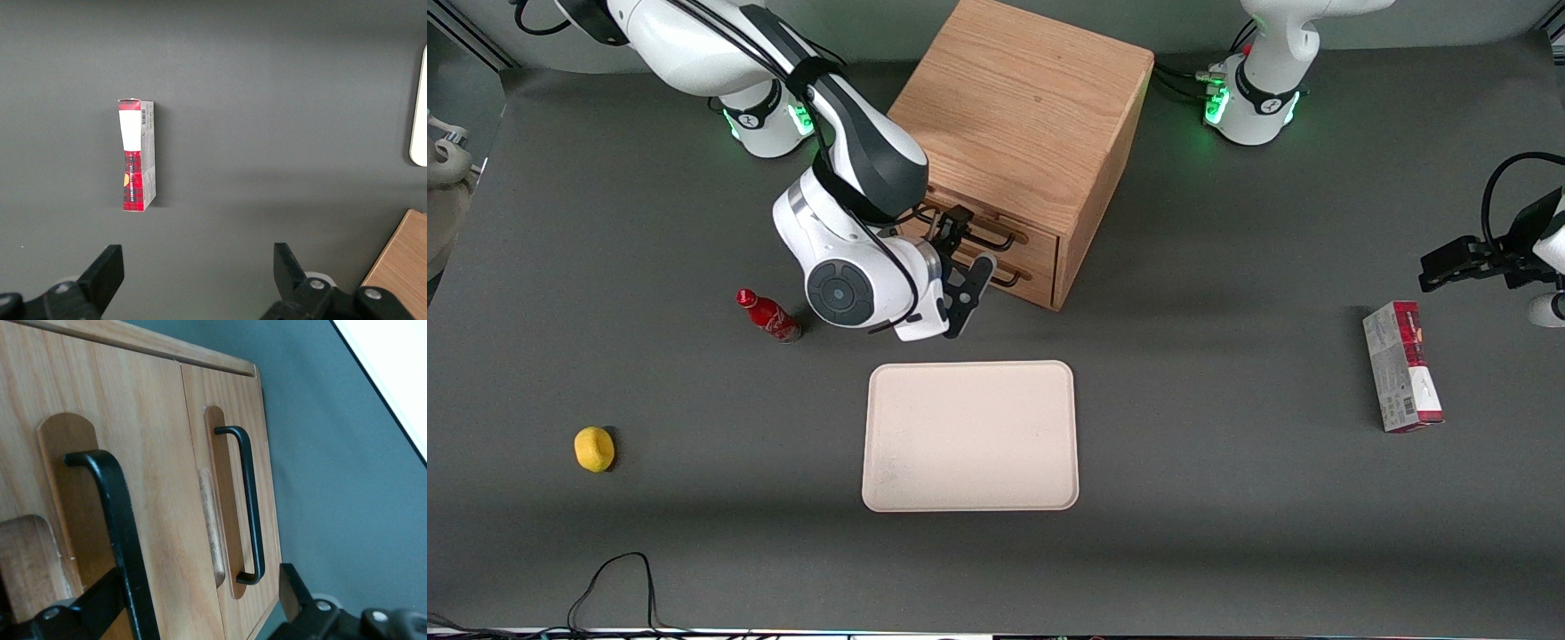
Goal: Open upper drawer
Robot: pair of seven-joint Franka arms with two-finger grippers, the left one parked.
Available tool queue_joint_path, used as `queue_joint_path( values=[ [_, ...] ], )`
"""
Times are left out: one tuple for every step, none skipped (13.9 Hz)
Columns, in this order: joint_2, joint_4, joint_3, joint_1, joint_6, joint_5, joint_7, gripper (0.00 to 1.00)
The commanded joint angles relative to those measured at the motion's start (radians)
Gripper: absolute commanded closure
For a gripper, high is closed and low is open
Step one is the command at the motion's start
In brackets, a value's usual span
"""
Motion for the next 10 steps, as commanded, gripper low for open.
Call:
queue_joint_path(
  values=[
    [0.033, 0.001, -0.019, 0.025, 0.04, -0.05, -0.015, 0.0],
    [0.033, 0.001, -0.019, 0.031, 0.04, -0.063, -0.018, 0.0],
    [0.033, 0.001, -0.019, 0.032, 0.04, -0.072, -0.02, 0.0],
    [0.033, 0.001, -0.019, 0.032, 0.04, -0.078, -0.021, 0.0],
    [0.033, 0.001, -0.018, 0.032, 0.04, -0.08, -0.023, 0.0],
    [0.033, 0.001, -0.019, 0.037, 0.04, -0.081, -0.026, 0.0],
    [0.033, 0.001, -0.019, 0.037, 0.04, -0.086, -0.026, 0.0],
    [0.033, 0.002, -0.018, 0.037, 0.04, -0.098, -0.027, 0.0],
    [0.033, 0.002, -0.018, 0.037, 0.04, -0.107, -0.026, 0.0],
    [0.033, 0.004, -0.018, 0.037, 0.04, -0.109, -0.027, 0.0]
  ],
)
